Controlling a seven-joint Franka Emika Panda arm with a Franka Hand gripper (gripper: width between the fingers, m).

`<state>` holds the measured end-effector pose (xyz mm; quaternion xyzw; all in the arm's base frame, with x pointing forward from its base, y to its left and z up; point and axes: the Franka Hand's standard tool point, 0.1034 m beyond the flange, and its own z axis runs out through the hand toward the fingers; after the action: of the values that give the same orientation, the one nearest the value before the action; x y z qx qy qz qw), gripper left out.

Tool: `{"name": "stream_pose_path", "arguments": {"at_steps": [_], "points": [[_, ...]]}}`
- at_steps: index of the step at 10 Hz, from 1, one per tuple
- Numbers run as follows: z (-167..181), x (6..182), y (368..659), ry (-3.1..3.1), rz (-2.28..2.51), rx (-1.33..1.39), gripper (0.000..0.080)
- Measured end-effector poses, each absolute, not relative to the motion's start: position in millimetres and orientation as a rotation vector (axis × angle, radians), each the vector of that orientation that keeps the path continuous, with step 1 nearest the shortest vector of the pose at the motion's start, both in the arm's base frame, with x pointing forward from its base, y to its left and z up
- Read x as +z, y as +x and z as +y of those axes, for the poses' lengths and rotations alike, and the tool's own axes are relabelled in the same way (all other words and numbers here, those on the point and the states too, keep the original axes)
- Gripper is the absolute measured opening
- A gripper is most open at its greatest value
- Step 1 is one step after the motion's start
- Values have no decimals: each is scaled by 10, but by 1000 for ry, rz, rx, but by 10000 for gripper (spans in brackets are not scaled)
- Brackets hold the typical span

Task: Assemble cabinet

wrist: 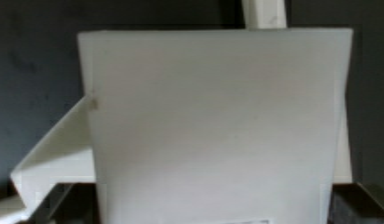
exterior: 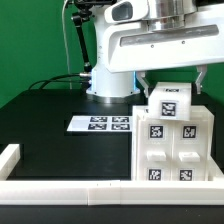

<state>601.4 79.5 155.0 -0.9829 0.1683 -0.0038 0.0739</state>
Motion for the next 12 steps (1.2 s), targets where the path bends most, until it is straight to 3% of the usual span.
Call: {"name": "stream_pose_path", "arguments": {"at_steps": [12], "points": [[982, 1552, 6017, -2170, 2014, 92, 566]]}}
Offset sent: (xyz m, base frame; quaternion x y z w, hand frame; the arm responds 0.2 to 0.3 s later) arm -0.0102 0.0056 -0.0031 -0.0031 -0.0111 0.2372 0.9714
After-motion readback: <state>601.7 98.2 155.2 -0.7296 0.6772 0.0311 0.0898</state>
